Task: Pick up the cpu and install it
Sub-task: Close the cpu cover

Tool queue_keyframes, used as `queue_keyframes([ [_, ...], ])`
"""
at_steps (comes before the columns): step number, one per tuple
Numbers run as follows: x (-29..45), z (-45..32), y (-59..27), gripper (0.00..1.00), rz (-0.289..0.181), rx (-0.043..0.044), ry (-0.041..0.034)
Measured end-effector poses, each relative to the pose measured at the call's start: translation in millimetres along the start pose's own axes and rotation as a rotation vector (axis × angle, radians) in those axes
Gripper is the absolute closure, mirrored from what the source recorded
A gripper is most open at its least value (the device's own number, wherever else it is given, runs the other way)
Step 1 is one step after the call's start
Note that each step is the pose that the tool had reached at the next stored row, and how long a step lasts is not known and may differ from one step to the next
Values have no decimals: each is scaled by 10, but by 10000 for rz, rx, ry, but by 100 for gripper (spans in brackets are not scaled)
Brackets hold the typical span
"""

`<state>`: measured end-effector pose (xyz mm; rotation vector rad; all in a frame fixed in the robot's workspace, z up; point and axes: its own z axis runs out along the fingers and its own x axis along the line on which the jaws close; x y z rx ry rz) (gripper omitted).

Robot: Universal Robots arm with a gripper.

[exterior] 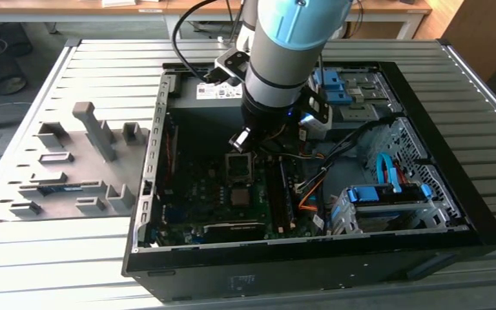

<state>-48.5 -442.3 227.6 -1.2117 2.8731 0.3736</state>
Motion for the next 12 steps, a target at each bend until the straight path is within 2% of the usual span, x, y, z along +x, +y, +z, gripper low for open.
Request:
queue_keyframes([
  [4, -1, -2, 0, 90, -169, -17, 37],
  [8, 0, -3, 0, 90, -516, -49, 116],
  [12, -2, -17, 3, 90, -648, -62, 146],
])
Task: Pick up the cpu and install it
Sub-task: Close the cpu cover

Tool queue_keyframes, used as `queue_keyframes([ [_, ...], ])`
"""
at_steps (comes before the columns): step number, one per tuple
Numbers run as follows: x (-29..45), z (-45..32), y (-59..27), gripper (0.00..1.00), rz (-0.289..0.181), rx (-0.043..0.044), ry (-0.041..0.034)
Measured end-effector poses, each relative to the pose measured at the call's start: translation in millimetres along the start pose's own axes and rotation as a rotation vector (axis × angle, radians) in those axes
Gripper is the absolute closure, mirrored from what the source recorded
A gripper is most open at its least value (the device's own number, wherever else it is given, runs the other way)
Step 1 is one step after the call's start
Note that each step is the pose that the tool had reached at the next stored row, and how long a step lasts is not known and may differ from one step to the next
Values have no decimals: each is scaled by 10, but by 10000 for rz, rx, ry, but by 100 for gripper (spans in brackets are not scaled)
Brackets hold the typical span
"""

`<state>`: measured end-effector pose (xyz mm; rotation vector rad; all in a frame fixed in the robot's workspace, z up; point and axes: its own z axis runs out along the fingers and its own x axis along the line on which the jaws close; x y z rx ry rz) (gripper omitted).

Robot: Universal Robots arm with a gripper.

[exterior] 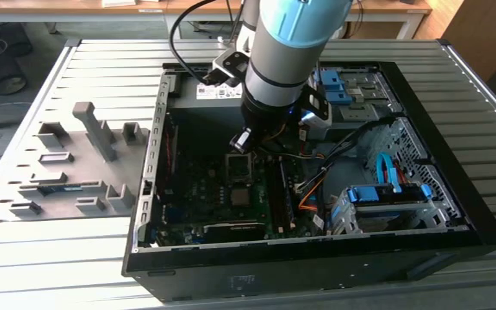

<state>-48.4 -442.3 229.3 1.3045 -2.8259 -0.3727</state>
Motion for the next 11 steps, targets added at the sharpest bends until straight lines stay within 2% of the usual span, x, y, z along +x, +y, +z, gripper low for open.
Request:
queue_keyframes([
  [11, -4, -43, 10, 90, -239, -23, 54],
])
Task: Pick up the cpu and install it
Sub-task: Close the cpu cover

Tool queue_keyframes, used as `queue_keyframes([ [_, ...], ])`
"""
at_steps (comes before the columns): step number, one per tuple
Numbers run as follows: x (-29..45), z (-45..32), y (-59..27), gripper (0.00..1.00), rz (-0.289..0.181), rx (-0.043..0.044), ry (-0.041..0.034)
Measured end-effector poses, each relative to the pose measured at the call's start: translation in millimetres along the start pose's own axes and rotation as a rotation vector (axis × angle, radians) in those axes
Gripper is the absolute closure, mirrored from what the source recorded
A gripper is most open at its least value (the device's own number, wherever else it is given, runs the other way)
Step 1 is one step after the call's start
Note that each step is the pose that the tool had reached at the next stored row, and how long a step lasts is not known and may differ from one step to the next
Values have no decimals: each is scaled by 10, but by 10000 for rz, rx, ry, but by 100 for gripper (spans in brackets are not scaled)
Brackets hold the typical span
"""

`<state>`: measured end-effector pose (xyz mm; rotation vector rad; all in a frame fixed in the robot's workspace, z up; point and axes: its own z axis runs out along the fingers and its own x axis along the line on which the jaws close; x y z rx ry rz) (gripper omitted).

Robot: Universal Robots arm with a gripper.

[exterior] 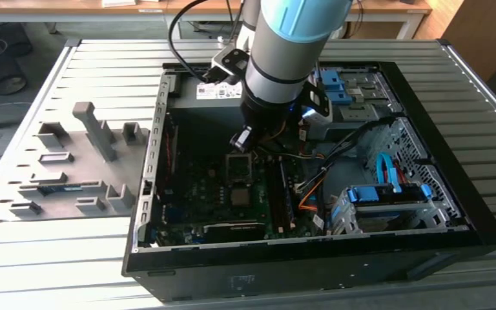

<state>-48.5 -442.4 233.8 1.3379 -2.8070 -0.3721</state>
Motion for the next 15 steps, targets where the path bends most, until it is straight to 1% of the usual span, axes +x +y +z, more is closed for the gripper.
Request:
queue_keyframes([
  [3, -3, -26, 6, 90, -32, -6, 2],
  [8, -4, -35, 8, 90, -106, -15, 14],
  [15, -4, -42, 9, 90, -308, -34, 62],
])
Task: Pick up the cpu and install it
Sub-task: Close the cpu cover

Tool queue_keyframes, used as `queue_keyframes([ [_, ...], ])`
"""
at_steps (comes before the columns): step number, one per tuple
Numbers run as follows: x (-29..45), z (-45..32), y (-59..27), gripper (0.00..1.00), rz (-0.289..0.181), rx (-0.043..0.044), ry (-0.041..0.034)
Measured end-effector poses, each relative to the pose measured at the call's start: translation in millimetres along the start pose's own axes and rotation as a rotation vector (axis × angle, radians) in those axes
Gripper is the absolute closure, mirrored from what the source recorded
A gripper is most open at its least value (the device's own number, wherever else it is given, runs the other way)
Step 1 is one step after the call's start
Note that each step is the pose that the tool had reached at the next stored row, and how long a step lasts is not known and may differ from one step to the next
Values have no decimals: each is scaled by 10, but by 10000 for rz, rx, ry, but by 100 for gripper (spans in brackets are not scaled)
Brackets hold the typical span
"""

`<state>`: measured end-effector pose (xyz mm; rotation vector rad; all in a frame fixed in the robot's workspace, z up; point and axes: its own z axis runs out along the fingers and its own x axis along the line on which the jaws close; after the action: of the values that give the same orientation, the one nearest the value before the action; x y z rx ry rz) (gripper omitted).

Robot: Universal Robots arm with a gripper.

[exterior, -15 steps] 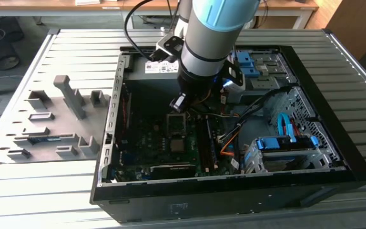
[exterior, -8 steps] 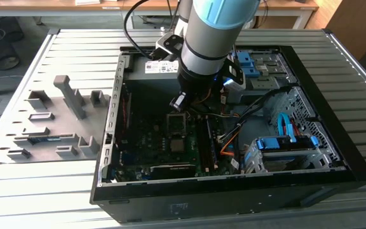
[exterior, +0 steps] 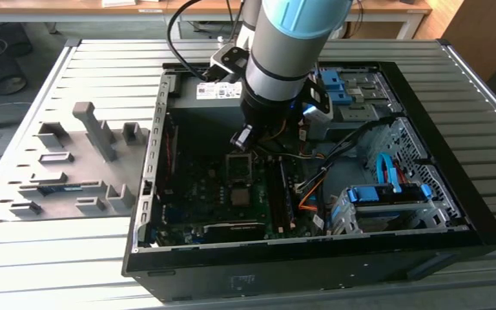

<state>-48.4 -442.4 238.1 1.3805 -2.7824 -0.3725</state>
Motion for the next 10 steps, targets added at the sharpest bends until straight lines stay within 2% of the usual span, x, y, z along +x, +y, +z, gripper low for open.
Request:
queue_keyframes([
  [10, 6, -20, -2, 90, -135, -13, 31],
])
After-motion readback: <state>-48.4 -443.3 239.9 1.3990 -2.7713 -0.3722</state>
